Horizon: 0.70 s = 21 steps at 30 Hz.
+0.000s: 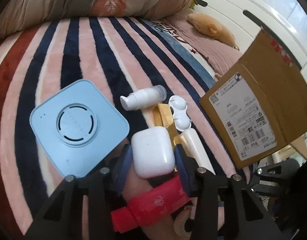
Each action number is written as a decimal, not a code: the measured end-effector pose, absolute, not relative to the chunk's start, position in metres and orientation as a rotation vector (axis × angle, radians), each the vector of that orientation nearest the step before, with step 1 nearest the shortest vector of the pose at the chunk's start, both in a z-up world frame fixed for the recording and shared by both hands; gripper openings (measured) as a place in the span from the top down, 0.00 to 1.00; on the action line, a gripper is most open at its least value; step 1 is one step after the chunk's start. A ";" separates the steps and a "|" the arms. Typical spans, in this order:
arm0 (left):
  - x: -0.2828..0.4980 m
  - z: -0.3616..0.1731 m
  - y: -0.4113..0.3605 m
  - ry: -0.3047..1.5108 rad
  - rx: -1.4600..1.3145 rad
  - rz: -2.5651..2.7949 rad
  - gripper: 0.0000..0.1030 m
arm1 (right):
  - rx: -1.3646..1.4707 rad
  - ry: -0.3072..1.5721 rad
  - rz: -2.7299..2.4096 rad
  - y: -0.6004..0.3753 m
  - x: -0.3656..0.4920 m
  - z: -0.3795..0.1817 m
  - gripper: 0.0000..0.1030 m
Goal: Organize rigid objects
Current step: 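Grasp the white tape roll with the right tool while the left grasps the white earbuds case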
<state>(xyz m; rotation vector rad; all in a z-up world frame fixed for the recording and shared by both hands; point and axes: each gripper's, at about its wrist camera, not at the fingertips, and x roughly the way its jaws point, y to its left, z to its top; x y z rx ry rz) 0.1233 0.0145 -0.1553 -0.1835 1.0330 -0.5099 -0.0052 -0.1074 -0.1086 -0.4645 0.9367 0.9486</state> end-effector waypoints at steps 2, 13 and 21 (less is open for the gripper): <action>0.120 -0.155 0.012 1.025 -0.161 -0.505 0.61 | -0.479 0.935 0.958 -0.103 -0.003 -0.110 0.65; 0.101 -0.140 0.033 1.015 -0.138 -0.533 0.80 | -0.581 0.964 0.953 -0.084 0.001 -0.128 0.61; 0.114 -0.157 0.025 1.046 -0.201 -0.527 0.60 | -0.629 0.873 0.900 -0.091 -0.021 -0.100 0.65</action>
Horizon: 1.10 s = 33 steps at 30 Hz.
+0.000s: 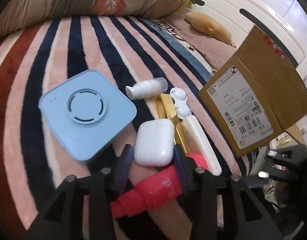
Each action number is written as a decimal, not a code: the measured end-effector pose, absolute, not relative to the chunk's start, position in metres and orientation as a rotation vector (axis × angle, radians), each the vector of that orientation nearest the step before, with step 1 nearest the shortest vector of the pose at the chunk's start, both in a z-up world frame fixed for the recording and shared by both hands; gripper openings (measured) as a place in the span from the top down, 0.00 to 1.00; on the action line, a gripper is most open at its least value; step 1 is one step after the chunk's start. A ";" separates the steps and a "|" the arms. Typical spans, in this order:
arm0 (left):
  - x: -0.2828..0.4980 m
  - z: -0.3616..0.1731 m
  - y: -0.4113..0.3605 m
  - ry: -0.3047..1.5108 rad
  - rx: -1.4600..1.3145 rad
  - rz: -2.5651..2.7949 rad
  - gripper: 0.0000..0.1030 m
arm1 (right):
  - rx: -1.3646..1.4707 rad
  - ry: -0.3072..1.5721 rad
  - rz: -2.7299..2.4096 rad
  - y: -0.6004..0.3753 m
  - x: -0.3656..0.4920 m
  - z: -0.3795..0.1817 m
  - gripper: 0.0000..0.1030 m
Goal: Organize rigid objects
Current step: 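Grasp the white tape roll with the right tool while the left grasps the white earbuds case, then drop the tape roll into the cardboard box with the right tool while the left drops the earbuds case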
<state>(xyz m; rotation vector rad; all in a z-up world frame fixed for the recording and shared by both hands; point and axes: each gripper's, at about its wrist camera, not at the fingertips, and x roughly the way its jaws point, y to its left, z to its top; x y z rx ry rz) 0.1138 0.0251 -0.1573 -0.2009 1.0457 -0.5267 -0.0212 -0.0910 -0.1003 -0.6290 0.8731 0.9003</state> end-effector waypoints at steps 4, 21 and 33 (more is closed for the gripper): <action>0.121 -0.159 0.020 1.041 -0.202 -0.523 0.57 | -0.678 0.797 0.851 -0.097 -0.039 -0.070 0.65; 0.115 -0.149 0.016 1.011 -0.128 -0.455 0.61 | -0.397 0.760 0.284 -0.251 0.029 0.025 0.63; 0.079 -0.065 0.033 0.860 -0.103 -0.430 0.63 | -0.293 0.543 0.630 -0.215 -0.025 0.049 0.44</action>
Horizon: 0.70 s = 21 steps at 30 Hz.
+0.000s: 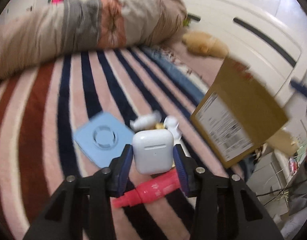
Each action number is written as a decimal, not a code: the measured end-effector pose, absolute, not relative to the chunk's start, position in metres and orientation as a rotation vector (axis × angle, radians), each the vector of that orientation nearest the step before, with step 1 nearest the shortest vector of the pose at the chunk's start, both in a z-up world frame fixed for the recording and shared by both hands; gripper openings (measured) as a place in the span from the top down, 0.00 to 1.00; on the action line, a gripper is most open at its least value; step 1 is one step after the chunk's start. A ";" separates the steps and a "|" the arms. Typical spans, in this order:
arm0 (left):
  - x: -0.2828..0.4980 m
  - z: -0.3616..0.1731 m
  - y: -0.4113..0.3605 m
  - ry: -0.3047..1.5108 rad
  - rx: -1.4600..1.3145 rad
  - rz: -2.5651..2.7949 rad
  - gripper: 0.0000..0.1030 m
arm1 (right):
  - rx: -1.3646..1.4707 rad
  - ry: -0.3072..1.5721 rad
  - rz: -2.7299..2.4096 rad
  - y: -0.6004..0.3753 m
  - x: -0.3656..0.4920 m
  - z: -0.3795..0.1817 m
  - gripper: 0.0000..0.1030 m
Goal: Organize rigid objects
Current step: 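Drop the tape roll into the cardboard box with the right tool while the left drops the earbuds case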
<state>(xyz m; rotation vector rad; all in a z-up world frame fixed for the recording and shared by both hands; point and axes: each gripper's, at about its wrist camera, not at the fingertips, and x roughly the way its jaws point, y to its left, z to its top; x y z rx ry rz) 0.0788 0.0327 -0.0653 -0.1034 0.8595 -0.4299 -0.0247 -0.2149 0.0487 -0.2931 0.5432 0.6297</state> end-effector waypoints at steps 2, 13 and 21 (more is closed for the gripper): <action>0.069 -0.035 0.034 0.819 -0.086 -0.435 0.63 | -0.304 0.546 0.741 -0.191 -0.039 0.046 0.46; 0.046 0.089 -0.072 0.740 0.062 -0.676 0.63 | -0.473 0.753 0.684 -0.097 -0.029 -0.070 0.71; 0.074 0.067 -0.163 0.858 0.155 -0.777 0.62 | -0.460 0.840 0.619 -0.112 0.011 -0.121 0.70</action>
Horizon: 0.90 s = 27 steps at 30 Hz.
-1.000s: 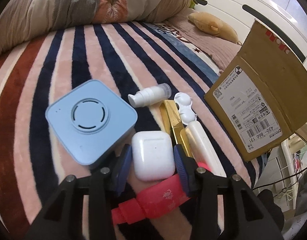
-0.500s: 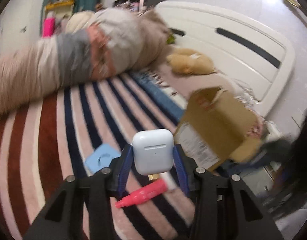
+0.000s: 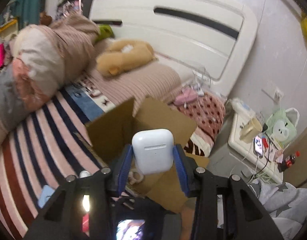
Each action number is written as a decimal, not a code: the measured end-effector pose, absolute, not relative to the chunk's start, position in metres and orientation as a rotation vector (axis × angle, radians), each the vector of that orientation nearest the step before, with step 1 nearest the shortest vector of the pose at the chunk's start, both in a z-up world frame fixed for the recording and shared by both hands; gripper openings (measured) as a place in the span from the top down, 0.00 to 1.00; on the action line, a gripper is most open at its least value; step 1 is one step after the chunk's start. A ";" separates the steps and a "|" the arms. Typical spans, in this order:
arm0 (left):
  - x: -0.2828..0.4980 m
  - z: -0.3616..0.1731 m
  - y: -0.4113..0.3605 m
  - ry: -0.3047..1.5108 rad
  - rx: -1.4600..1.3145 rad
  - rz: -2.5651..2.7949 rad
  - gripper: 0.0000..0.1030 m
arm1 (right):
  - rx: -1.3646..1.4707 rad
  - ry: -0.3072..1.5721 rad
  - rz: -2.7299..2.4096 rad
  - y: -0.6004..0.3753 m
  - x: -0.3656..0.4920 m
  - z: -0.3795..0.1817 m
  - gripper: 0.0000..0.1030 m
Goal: Organize rigid objects
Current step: 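Drop the tape roll into the cardboard box with the right tool while the left drops the earbuds case, then grasp the long white tube with the right tool while the left grasps the gold stick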
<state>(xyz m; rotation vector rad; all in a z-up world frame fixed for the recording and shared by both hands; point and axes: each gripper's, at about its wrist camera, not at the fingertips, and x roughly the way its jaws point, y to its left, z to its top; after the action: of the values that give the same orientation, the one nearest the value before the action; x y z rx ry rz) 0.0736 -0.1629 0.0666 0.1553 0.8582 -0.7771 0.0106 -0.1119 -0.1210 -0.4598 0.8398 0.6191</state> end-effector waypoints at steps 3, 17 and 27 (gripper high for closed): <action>0.077 0.060 -0.168 0.860 0.167 -0.761 0.48 | -0.455 0.845 0.628 -0.113 0.010 -0.124 0.70; 0.054 -0.013 0.027 0.805 -0.007 -0.293 0.24 | -0.477 0.845 0.618 -0.120 0.007 -0.130 0.85; 0.075 -0.107 0.046 0.936 -0.057 -0.283 0.24 | -0.464 0.877 0.636 -0.131 -0.006 -0.124 0.71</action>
<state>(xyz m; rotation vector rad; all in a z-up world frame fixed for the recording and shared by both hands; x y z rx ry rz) 0.0751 0.0463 -0.1070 -0.0569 0.9361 -0.2827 -0.0063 -0.1312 -0.1242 -0.4638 0.8767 0.6363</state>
